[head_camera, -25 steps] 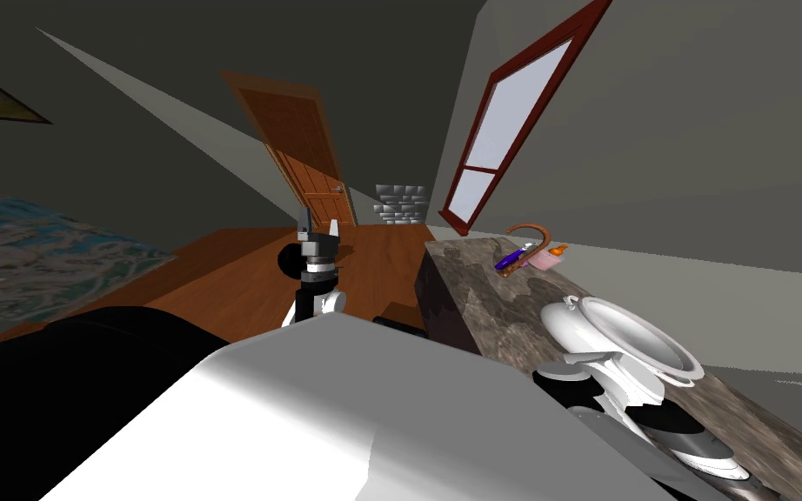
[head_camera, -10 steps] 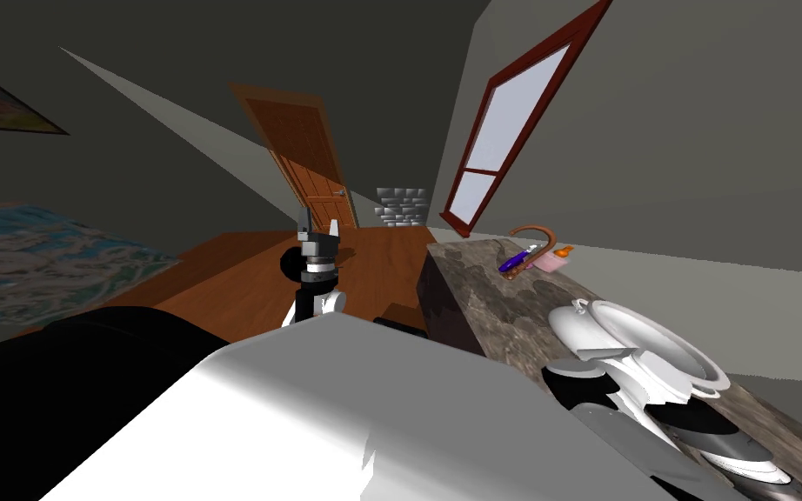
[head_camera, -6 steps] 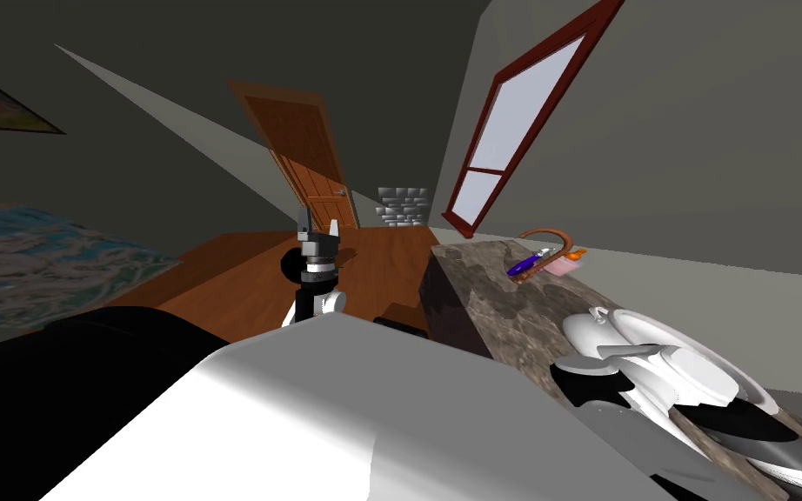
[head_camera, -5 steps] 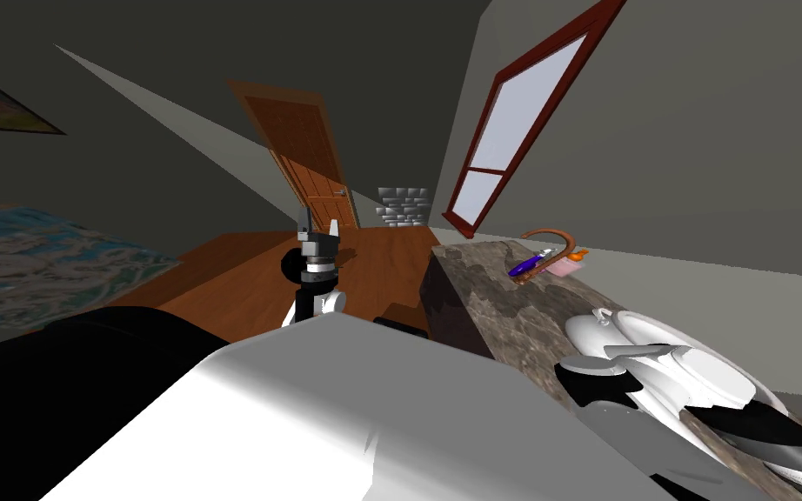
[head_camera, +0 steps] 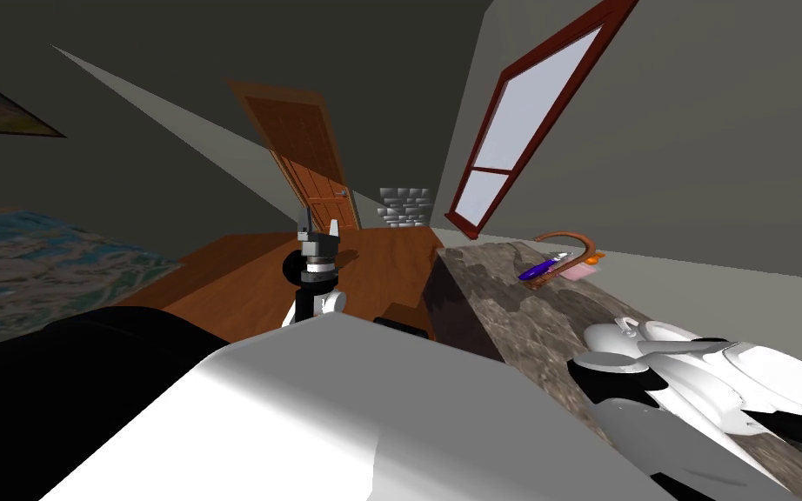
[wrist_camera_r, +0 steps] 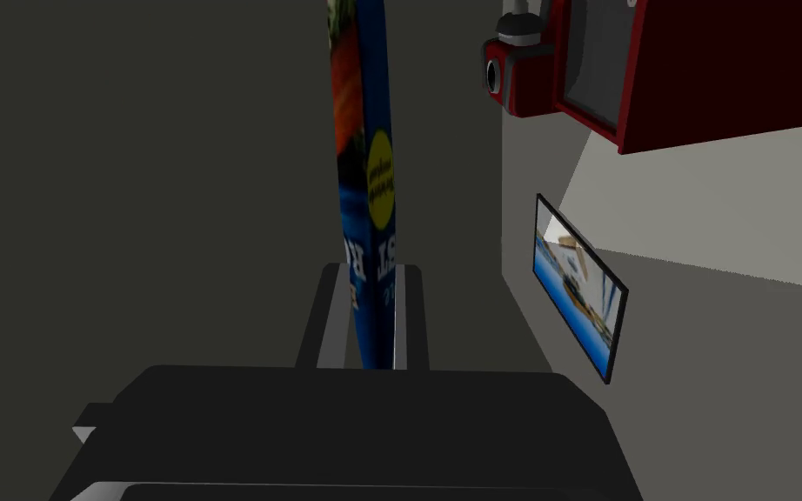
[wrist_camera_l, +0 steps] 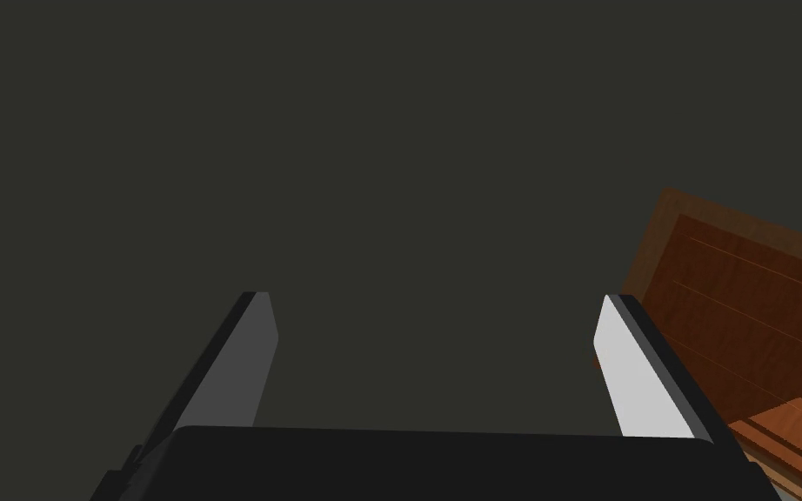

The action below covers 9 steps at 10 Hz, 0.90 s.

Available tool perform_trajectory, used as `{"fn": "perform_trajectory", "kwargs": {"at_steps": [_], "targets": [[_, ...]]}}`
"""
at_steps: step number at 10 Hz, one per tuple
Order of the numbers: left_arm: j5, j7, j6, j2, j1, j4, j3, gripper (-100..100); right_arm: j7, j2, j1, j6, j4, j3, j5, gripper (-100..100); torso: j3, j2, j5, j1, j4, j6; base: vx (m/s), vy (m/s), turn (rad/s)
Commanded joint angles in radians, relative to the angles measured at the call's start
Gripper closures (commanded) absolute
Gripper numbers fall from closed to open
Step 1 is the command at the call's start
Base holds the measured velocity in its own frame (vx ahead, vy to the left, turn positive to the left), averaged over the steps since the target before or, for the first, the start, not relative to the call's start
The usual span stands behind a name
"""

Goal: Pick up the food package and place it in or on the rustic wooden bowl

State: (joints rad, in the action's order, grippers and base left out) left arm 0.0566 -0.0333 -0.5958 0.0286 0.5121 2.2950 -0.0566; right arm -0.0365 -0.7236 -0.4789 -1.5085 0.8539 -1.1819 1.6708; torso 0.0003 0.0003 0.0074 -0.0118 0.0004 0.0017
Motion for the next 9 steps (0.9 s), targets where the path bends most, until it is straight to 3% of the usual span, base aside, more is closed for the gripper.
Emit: {"fn": "perform_trajectory", "kwargs": {"at_steps": [1, 6, 9], "targets": [[0.000, 0.000, 0.000, 0.000, 0.000, 0.000, 0.000, 0, 0.019, -0.032, -0.020, 0.010, -0.005, 0.006, 0.000, 100, 0.000, 0.000, 0.000, 0.000, 0.000, 0.000, 0.011, 0.071, -0.010], [0.000, 0.000, 0.000, 0.000, 0.000, 0.000, 0.000, 0, 0.092, -0.100, -0.061, 0.029, 0.003, 0.013, 0.009, 100, 0.003, 0.006, 0.000, 0.002, 0.001, 0.001, -0.031, 0.046, -0.017], [0.000, 0.000, 0.000, 0.000, 0.000, 0.000, 0.000, 0, 0.141, -0.126, -0.058, 0.024, -0.010, 0.000, 0.026, 100, 0.009, 0.016, -0.002, 0.012, 0.003, 0.004, -0.155, -0.106, -0.016]]}}
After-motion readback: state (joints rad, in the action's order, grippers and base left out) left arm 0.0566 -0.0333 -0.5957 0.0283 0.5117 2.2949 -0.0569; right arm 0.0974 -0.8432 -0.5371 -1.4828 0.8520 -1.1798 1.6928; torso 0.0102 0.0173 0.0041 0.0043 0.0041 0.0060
